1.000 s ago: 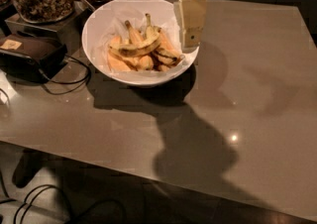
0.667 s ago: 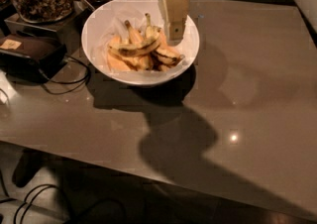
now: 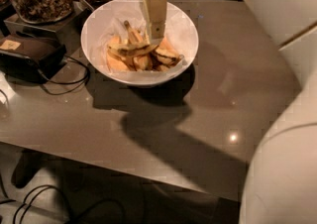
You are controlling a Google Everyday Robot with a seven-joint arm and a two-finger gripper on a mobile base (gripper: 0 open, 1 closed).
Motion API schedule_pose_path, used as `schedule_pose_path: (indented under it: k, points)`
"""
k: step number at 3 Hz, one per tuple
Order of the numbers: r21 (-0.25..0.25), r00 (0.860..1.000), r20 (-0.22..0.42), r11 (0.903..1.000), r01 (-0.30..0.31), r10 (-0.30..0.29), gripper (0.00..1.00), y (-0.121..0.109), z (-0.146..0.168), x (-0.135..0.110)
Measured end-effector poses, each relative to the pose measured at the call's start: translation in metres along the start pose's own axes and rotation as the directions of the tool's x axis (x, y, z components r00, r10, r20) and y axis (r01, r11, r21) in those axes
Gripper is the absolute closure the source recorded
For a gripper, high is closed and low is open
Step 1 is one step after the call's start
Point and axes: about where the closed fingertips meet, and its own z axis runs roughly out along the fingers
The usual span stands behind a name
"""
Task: Pick banana from white bowl
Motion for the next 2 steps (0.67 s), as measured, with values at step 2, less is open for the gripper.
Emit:
schedule_pose_path:
  k: [2]
  points:
    - [-0.058, 1.0, 0.016, 0.9983, -0.003, 0.004, 0.19, 0.001, 0.032, -0.005]
